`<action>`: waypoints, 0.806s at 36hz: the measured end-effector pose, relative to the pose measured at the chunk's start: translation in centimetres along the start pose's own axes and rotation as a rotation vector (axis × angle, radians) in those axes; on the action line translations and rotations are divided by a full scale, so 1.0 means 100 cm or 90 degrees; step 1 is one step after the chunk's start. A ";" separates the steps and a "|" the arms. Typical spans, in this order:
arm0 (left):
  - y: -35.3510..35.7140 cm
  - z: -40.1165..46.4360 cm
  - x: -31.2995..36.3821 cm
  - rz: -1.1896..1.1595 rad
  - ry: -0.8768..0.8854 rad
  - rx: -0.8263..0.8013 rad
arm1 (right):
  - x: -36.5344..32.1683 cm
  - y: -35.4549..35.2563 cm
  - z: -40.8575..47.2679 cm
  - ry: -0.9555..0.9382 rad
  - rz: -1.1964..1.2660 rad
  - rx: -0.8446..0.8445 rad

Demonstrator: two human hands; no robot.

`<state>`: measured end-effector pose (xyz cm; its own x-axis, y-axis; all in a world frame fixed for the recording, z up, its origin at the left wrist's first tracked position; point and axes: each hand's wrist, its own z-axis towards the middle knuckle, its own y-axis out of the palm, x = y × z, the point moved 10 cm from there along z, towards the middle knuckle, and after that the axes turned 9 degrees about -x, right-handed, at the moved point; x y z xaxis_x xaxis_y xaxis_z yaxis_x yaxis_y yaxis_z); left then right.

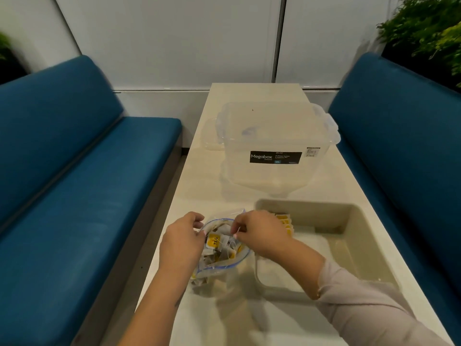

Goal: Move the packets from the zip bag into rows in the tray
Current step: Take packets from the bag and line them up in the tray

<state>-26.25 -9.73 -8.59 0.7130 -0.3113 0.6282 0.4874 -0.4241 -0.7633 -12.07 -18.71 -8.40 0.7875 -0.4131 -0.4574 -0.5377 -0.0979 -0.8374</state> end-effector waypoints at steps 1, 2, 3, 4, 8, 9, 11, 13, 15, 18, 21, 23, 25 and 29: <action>0.000 -0.001 0.000 0.001 0.000 0.004 | -0.007 0.007 0.004 -0.005 -0.056 -0.013; 0.000 -0.001 0.001 0.000 0.001 0.007 | -0.013 0.013 0.006 -0.007 -0.112 -0.025; 0.000 -0.002 0.001 -0.001 0.004 0.010 | -0.019 0.020 0.009 -0.006 -0.165 -0.037; 0.000 -0.002 0.001 -0.002 0.007 0.012 | -0.023 0.025 0.011 -0.005 -0.204 -0.047; 0.000 -0.003 0.000 -0.006 0.010 0.018 | -0.029 0.040 0.015 0.024 -0.302 -0.087; 0.001 -0.003 0.000 -0.006 0.011 0.018 | -0.029 0.042 0.016 0.030 -0.312 -0.093; 0.001 -0.003 -0.001 -0.005 0.012 0.019 | -0.032 0.042 0.017 0.034 -0.323 -0.087; 0.001 -0.002 -0.001 -0.008 0.013 0.018 | -0.034 0.042 0.017 0.037 -0.314 -0.084; 0.002 -0.002 -0.001 -0.009 0.014 0.015 | -0.034 0.042 0.018 0.042 -0.291 -0.085; 0.003 0.000 -0.002 -0.001 0.021 0.014 | -0.032 0.039 0.018 0.059 -0.257 -0.081; 0.002 0.001 -0.001 0.006 0.027 0.013 | -0.031 0.034 0.020 0.060 -0.254 -0.078; 0.003 0.001 -0.001 0.006 0.027 0.013 | -0.033 0.037 0.020 0.055 -0.275 -0.092; 0.003 0.001 -0.001 0.007 0.022 0.013 | -0.036 0.044 0.020 0.049 -0.302 -0.112; 0.004 0.001 -0.002 0.013 0.019 0.010 | -0.032 0.057 0.022 0.075 -0.307 -0.139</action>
<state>-26.13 -9.77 -9.07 0.7071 -0.3456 0.6169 0.4810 -0.4045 -0.7779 -17.00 -15.90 -12.35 0.9281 -0.3722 0.0098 -0.1842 -0.4822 -0.8565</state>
